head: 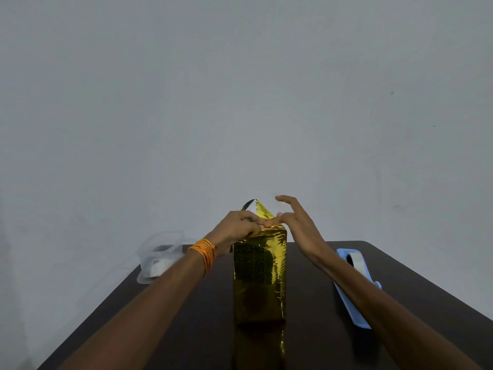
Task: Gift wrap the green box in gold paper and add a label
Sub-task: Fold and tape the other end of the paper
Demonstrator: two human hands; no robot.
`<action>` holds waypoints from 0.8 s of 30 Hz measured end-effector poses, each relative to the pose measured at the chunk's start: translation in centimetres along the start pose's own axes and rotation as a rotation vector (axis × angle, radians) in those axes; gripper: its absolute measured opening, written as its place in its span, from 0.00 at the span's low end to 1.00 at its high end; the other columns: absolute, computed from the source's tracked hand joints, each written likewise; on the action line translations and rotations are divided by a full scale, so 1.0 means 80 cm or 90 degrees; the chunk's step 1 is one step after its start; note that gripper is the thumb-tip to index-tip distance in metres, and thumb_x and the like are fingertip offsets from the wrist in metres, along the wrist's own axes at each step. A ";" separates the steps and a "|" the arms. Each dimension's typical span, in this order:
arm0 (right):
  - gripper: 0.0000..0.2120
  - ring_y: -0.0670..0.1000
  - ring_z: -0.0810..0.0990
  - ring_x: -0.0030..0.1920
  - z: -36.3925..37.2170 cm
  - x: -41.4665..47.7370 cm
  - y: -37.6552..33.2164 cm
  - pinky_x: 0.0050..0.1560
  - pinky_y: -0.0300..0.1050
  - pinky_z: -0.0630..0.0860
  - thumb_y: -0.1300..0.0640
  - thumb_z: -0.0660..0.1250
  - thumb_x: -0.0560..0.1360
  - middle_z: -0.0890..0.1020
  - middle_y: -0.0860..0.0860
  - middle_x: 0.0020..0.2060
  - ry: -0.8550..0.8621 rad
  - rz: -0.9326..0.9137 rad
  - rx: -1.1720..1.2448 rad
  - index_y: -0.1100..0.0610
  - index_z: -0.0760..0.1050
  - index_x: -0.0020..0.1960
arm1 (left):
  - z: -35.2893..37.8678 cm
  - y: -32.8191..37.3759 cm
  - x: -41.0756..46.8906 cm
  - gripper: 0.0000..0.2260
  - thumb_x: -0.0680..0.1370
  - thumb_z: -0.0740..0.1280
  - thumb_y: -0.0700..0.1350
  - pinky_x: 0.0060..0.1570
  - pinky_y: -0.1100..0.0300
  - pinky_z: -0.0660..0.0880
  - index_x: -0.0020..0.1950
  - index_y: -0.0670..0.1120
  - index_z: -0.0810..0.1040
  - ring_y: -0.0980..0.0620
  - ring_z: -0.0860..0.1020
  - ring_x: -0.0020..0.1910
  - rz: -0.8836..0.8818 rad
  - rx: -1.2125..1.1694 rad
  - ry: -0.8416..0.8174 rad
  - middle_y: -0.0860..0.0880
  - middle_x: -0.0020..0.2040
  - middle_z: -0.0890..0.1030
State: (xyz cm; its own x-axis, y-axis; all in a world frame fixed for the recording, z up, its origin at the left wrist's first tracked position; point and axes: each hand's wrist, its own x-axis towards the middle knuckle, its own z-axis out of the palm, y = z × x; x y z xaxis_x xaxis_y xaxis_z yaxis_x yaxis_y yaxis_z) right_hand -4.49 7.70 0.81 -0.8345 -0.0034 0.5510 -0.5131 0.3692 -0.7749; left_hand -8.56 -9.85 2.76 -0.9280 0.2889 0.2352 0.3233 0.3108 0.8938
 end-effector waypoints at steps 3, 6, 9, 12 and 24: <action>0.23 0.46 0.82 0.54 -0.001 0.006 0.008 0.48 0.36 0.76 0.60 0.65 0.79 0.85 0.49 0.49 0.012 0.004 0.014 0.45 0.66 0.70 | 0.002 -0.002 0.001 0.06 0.76 0.71 0.42 0.56 0.54 0.77 0.53 0.46 0.84 0.48 0.78 0.56 0.007 -0.007 -0.003 0.46 0.56 0.79; 0.27 0.45 0.82 0.53 -0.002 0.011 0.013 0.55 0.43 0.77 0.62 0.68 0.76 0.86 0.46 0.46 -0.004 0.001 -0.023 0.45 0.66 0.70 | 0.002 -0.003 0.002 0.06 0.76 0.70 0.42 0.57 0.53 0.77 0.52 0.47 0.83 0.47 0.78 0.57 0.004 -0.012 -0.005 0.45 0.56 0.79; 0.28 0.44 0.82 0.54 -0.001 0.016 0.020 0.57 0.44 0.75 0.60 0.70 0.76 0.86 0.45 0.47 -0.034 -0.004 -0.033 0.43 0.65 0.71 | 0.002 -0.007 0.005 0.07 0.77 0.70 0.43 0.48 0.61 0.76 0.54 0.48 0.83 0.49 0.77 0.56 0.004 0.007 -0.015 0.45 0.57 0.78; 0.31 0.47 0.82 0.55 -0.002 0.021 0.023 0.65 0.53 0.74 0.59 0.71 0.75 0.86 0.46 0.48 -0.047 0.002 -0.031 0.44 0.64 0.73 | 0.000 -0.008 0.005 0.11 0.76 0.71 0.48 0.45 0.63 0.70 0.58 0.50 0.81 0.53 0.74 0.54 -0.011 0.033 -0.037 0.48 0.60 0.76; 0.30 0.48 0.84 0.50 -0.004 0.019 0.026 0.58 0.49 0.79 0.61 0.70 0.75 0.86 0.49 0.48 -0.052 0.003 -0.011 0.45 0.65 0.72 | -0.012 -0.010 -0.003 0.16 0.77 0.71 0.49 0.44 0.56 0.70 0.64 0.53 0.79 0.50 0.71 0.59 -0.050 0.032 -0.068 0.49 0.61 0.73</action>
State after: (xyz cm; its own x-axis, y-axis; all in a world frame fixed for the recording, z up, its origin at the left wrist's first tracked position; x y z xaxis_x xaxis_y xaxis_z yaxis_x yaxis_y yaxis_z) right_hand -6.75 8.81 0.11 -0.8513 -0.0775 0.5189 -0.5057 0.3849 -0.7721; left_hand -8.75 -11.07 2.34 -0.9267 0.3558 0.1211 0.2621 0.3807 0.8868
